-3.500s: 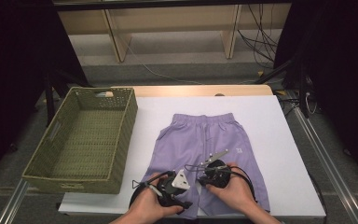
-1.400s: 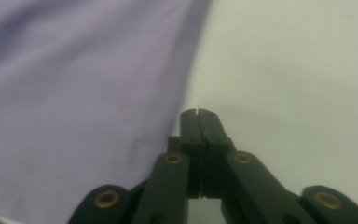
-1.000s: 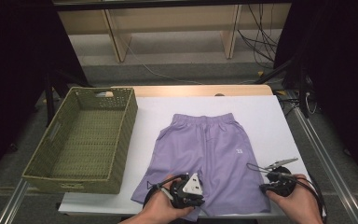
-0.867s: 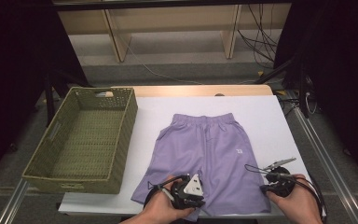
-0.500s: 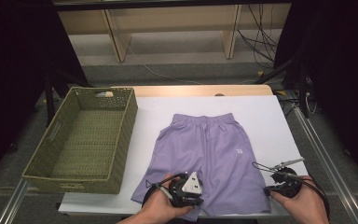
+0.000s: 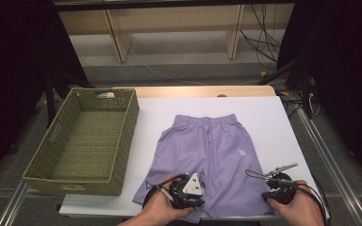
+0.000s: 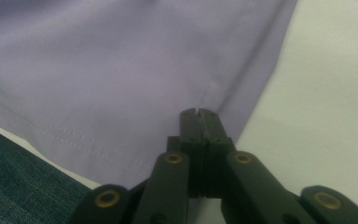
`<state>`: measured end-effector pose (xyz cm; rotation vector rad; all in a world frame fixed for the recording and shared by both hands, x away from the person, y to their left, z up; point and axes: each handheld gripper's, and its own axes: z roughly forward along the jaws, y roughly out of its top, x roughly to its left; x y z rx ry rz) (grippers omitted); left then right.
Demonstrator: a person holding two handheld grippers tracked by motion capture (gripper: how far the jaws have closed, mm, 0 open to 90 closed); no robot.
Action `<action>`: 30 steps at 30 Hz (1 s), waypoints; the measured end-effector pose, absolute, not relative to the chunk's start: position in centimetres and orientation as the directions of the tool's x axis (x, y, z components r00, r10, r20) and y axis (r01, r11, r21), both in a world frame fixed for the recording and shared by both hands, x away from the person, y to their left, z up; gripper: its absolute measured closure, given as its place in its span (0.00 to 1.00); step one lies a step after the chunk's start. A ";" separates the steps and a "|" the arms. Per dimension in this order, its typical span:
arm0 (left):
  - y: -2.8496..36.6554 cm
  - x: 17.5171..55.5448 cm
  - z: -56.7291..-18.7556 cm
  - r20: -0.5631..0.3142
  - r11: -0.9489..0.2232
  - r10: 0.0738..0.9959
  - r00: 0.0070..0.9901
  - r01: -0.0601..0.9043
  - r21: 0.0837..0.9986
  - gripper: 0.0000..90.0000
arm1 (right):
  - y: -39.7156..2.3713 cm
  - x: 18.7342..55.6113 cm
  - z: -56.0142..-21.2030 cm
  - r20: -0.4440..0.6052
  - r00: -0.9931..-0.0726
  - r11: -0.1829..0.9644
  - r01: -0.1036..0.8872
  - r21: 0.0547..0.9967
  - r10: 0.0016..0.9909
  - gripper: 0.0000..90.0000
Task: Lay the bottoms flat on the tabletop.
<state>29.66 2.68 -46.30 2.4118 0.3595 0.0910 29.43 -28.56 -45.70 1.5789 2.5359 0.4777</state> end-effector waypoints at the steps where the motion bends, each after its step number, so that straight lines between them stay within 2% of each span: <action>1: 2.7 29.7 -46.3 -0.031 -0.725 0.281 0.959 0.233 0.648 0.83 | -28.7 29.5 -45.7 0.064 -0.465 0.422 0.847 0.323 0.883 1.00; 5: 2.7 29.7 -46.3 -0.028 -0.724 0.280 0.960 0.230 0.651 0.83 | -28.9 29.4 -45.3 0.079 -0.435 0.395 0.869 0.297 0.897 1.00; 11: 2.9 29.9 -46.2 -0.025 -0.723 0.293 0.956 0.239 0.648 0.83 | -29.9 29.3 -45.0 0.039 -0.420 0.395 0.878 0.270 0.907 1.00; 15: 2.8 29.7 -46.1 -0.026 -0.723 0.285 0.958 0.233 0.651 0.82 | -29.9 29.2 -44.9 0.073 -0.420 0.383 0.876 0.294 0.905 1.00; 18: 2.7 29.7 -46.3 -0.023 -0.724 0.278 0.960 0.225 0.652 0.78 | -29.5 29.1 -44.7 0.087 -0.418 0.364 0.862 0.352 0.904 0.81; 20: 2.7 29.7 -46.4 -0.023 -0.725 0.281 0.959 0.228 0.650 0.77 | -29.4 29.1 -44.7 0.068 -0.428 0.375 0.849 0.373 0.901 0.74; 22: 2.7 29.7 -46.4 -0.022 -0.724 0.283 0.959 0.229 0.651 0.75 | -29.3 29.2 -45.1 0.063 -0.421 0.364 0.843 0.396 0.905 0.64; 23: 2.7 29.8 -46.4 -0.021 -0.723 0.284 0.959 0.228 0.652 0.74 | -29.4 29.3 -45.3 0.049 -0.430 0.379 0.838 0.392 0.901 0.63; 25: 2.6 29.8 -46.4 -0.020 -0.719 0.282 0.959 0.225 0.658 0.72 | -29.3 29.3 -45.7 0.037 -0.445 0.400 0.837 0.374 0.895 0.65; 26: 2.6 29.8 -46.4 -0.019 -0.719 0.282 0.959 0.224 0.658 0.72 | -28.9 29.1 -45.8 0.027 -0.417 0.375 0.842 0.387 0.909 0.71; 27: 2.6 29.8 -46.4 -0.020 -0.718 0.282 0.959 0.225 0.659 0.72 | -28.9 29.0 -45.8 -0.011 -0.445 0.415 0.827 0.379 0.896 0.77; 29: 2.6 29.8 -46.4 -0.018 -0.720 0.282 0.959 0.224 0.657 0.72 | -28.6 28.9 -45.8 0.000 -0.448 0.414 0.828 0.378 0.894 0.93; 30: 2.6 29.7 -46.4 -0.018 -0.721 0.281 0.959 0.224 0.656 0.71 | -28.4 28.8 -45.8 0.020 -0.444 0.405 0.834 0.374 0.896 0.97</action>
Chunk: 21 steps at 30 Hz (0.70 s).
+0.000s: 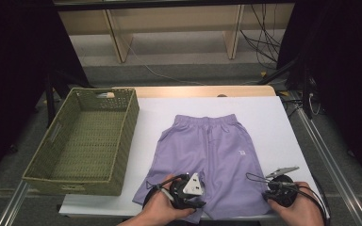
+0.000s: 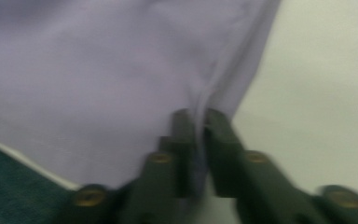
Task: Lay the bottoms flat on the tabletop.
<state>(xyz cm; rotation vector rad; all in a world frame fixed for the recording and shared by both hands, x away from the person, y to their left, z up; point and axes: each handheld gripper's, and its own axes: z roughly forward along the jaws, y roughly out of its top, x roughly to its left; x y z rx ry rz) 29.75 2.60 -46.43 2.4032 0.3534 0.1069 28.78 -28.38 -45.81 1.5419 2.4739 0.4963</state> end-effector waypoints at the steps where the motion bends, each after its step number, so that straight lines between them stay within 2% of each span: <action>1: 2.6 29.7 -46.4 -0.018 -0.721 0.281 0.960 0.223 0.655 0.71 | -28.3 28.7 -45.8 0.003 -0.462 0.428 0.826 0.367 0.887 1.00; 10: 2.9 30.0 -46.2 -0.017 -0.714 0.296 0.955 0.233 0.660 0.71 | -30.3 28.8 -44.8 0.033 -0.406 0.374 0.868 0.328 0.913 1.00; 12: 2.9 30.1 -46.2 -0.016 -0.716 0.299 0.954 0.235 0.657 0.70 | -30.5 28.9 -44.9 0.042 -0.410 0.375 0.867 0.328 0.911 0.92; 13: 3.0 30.1 -46.2 -0.017 -0.716 0.301 0.954 0.238 0.657 0.70 | -30.5 28.9 -44.9 0.038 -0.404 0.367 0.861 0.351 0.914 0.86; 14: 3.0 30.2 -46.1 -0.016 -0.715 0.303 0.953 0.239 0.657 0.69 | -30.3 28.9 -44.8 0.045 -0.386 0.343 0.862 0.372 0.921 0.84; 15: 3.1 30.2 -46.1 -0.016 -0.714 0.308 0.951 0.242 0.657 0.69 | -30.2 28.9 -44.6 0.025 -0.409 0.370 0.849 0.377 0.912 0.84; 17: 3.6 30.5 -46.0 -0.016 -0.715 0.320 0.947 0.253 0.652 0.68 | -29.5 28.8 -44.2 0.018 -0.438 0.384 0.805 0.452 0.899 0.81; 21: 4.5 30.9 -46.1 -0.023 -0.717 0.347 0.937 0.282 0.637 0.66 | -26.6 28.9 -44.0 0.131 -0.543 0.395 0.736 0.550 0.829 0.73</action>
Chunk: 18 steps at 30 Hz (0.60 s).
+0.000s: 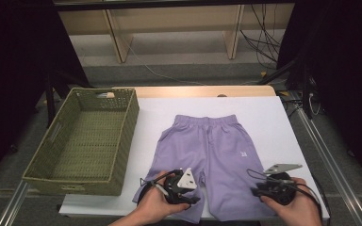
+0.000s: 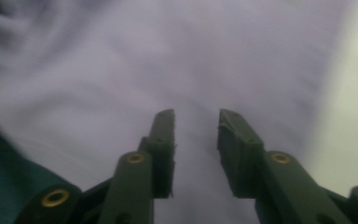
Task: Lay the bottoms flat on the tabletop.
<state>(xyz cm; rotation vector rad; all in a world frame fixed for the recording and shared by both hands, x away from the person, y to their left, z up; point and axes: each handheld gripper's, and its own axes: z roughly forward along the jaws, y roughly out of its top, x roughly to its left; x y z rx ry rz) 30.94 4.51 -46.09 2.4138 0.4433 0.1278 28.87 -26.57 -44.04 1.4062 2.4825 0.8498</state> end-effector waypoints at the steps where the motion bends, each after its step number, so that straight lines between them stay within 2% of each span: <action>1: 4.9 31.1 -46.1 -0.027 -0.718 0.356 0.934 0.292 0.632 0.65 | -25.6 28.9 -44.2 0.144 -0.578 0.412 0.713 0.567 0.803 0.72; 5: 6.4 31.5 -46.1 -0.018 -0.720 0.396 0.918 0.323 0.615 0.60 | -21.7 29.3 -44.5 0.169 -0.674 0.458 0.643 0.613 0.719 0.66; 8: 8.0 31.7 -46.2 0.029 -0.720 0.466 0.884 0.360 0.593 0.51 | -19.2 29.9 -44.7 0.175 -0.724 0.491 0.604 0.627 0.667 0.67; 10: 9.1 31.6 -46.1 0.034 -0.703 0.510 0.859 0.394 0.592 0.48 | -17.8 30.6 -45.0 0.173 -0.745 0.512 0.588 0.626 0.645 0.67; 15: 11.6 31.5 -46.1 0.046 -0.654 0.614 0.788 0.475 0.589 0.49 | -15.6 32.7 -45.3 0.150 -0.740 0.509 0.581 0.635 0.656 0.64; 18: 12.6 31.4 -46.5 0.090 -0.670 0.634 0.768 0.487 0.561 0.51 | -14.1 33.6 -45.7 0.152 -0.749 0.510 0.570 0.644 0.645 0.61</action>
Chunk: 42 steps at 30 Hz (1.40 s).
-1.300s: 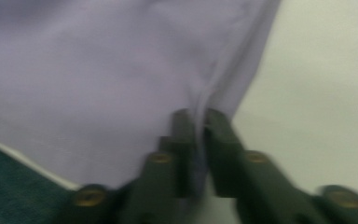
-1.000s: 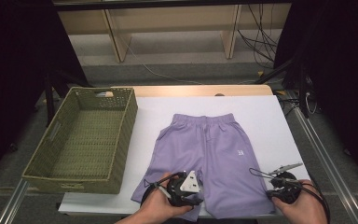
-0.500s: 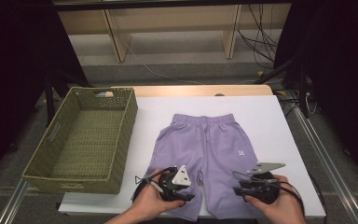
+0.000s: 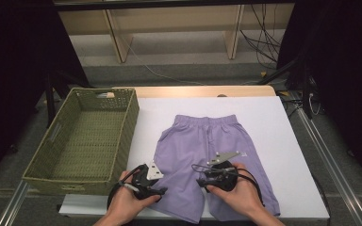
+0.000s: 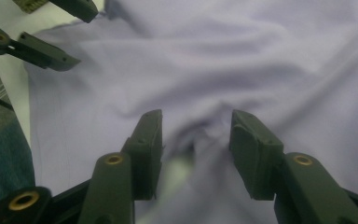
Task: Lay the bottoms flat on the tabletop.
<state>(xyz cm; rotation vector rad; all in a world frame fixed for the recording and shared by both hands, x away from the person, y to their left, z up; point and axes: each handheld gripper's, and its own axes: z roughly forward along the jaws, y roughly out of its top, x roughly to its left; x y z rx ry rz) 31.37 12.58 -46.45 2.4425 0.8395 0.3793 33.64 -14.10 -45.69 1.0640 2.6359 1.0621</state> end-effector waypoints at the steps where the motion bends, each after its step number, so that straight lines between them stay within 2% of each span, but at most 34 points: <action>1: 12.9 31.3 -46.5 0.079 -0.663 0.645 0.760 0.504 0.554 0.52 | -13.6 33.9 -45.8 0.154 -0.754 0.516 0.568 0.641 0.639 0.59; 4: 13.4 31.0 -46.6 0.084 -0.667 0.653 0.753 0.519 0.535 0.55 | -12.3 34.1 -46.5 0.139 -0.756 0.544 0.573 0.613 0.640 0.60; 6: 13.9 31.0 -46.7 0.080 -0.663 0.664 0.744 0.535 0.523 0.58 | -11.9 34.0 -47.1 0.120 -0.754 0.569 0.580 0.582 0.646 0.66; 8: 14.5 31.1 -46.9 0.063 -0.657 0.675 0.735 0.560 0.504 0.60 | -11.7 33.7 -47.6 0.064 -0.759 0.607 0.565 0.558 0.648 0.76; 10: 14.9 31.2 -47.3 0.005 -0.638 0.687 0.727 0.600 0.483 0.63 | -11.7 33.3 -47.6 0.014 -0.770 0.632 0.534 0.561 0.638 0.87; 11: 15.0 31.2 -47.3 -0.018 -0.620 0.696 0.718 0.613 0.490 0.66 | -11.7 33.2 -47.5 0.011 -0.769 0.635 0.536 0.557 0.639 0.94; 12: 15.1 31.2 -47.3 -0.021 -0.623 0.694 0.720 0.615 0.484 0.67 | -11.7 33.2 -47.4 0.020 -0.772 0.638 0.538 0.551 0.635 0.98; 19: 14.6 30.7 -47.1 -0.064 -0.631 0.680 0.730 0.628 0.455 0.95 | -12.5 33.3 -46.6 0.036 -0.775 0.637 0.544 0.546 0.631 1.00; 21: 14.6 30.6 -47.0 -0.066 -0.635 0.676 0.734 0.626 0.453 1.00 | -12.8 33.3 -46.4 0.044 -0.773 0.634 0.549 0.544 0.632 1.00; 25: 14.1 30.0 -46.9 -0.139 -0.645 0.641 0.755 0.627 0.437 1.00 | -13.4 33.3 -46.4 0.044 -0.776 0.646 0.554 0.524 0.630 1.00; 29: 13.7 29.7 -46.1 -0.107 -0.642 0.632 0.767 0.597 0.481 0.98 | -14.1 33.4 -46.1 0.059 -0.771 0.647 0.570 0.506 0.634 1.00; 32: 13.9 30.0 -46.3 -0.066 -0.640 0.648 0.758 0.590 0.492 0.89 | -14.5 33.5 -46.0 0.064 -0.766 0.635 0.574 0.516 0.640 0.99; 38: 14.3 30.5 -47.0 -0.023 -0.643 0.670 0.742 0.596 0.482 0.75 | -15.0 33.5 -45.7 0.087 -0.746 0.578 0.579 0.574 0.660 0.80; 42: 14.4 30.5 -47.1 -0.038 -0.642 0.669 0.742 0.603 0.473 0.73 | -15.0 33.4 -45.1 0.067 -0.716 0.540 0.580 0.610 0.694 0.70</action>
